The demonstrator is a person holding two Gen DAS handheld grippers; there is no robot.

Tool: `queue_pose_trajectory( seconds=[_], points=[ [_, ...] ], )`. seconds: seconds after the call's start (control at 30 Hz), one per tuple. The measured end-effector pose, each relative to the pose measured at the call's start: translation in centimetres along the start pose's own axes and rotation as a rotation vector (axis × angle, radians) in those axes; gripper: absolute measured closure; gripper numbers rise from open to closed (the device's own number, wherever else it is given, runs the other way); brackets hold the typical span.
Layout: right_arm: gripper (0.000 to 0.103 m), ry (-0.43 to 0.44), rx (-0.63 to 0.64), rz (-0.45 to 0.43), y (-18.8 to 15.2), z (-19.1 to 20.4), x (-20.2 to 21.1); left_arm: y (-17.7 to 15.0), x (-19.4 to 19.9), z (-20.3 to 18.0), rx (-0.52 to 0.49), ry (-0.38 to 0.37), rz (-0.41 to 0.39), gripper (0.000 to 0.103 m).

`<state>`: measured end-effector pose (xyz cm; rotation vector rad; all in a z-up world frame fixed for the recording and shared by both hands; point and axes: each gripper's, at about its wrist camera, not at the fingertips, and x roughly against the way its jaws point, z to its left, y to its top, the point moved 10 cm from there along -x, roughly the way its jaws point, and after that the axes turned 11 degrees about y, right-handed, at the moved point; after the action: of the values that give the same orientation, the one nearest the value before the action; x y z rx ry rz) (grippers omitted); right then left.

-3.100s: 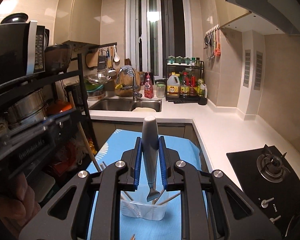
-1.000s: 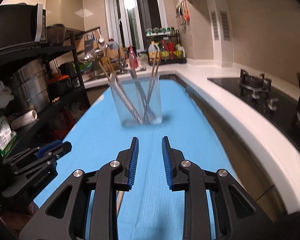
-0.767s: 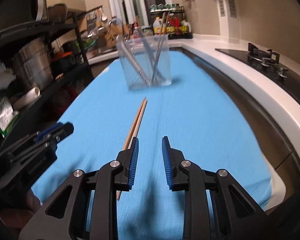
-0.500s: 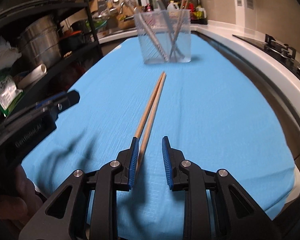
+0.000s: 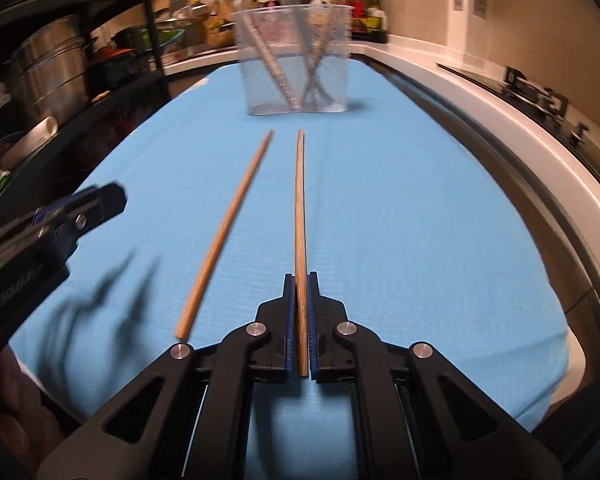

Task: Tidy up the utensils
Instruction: 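Grasp a wooden chopstick with the right tool while the left tool grasps the other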

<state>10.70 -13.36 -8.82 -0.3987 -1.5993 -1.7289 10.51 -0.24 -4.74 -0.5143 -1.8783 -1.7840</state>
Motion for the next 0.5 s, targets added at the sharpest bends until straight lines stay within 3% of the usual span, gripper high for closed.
queue_pose_trajectory(
  seconds=[0.13, 0.33, 0.5],
  points=[
    [0.097, -0.069, -0.065, -0.010, 0.1, -2.7, 0.6, -1.1, -0.7, -2.3, -0.029, -0.070, 0.036, 0.081],
    [0.097, -0.120, -0.128, -0.024, 0.1, -5.0, 1.4, -1.9, -1.4, -4.7, -0.059, -0.115, 0.057, 0.081],
    [0.098, -0.123, -0.136, -0.026, 0.1, -5.5, 1.6, -3.0, -2.3, -6.2, -0.104, -0.098, 0.084, 0.080]
  ],
)
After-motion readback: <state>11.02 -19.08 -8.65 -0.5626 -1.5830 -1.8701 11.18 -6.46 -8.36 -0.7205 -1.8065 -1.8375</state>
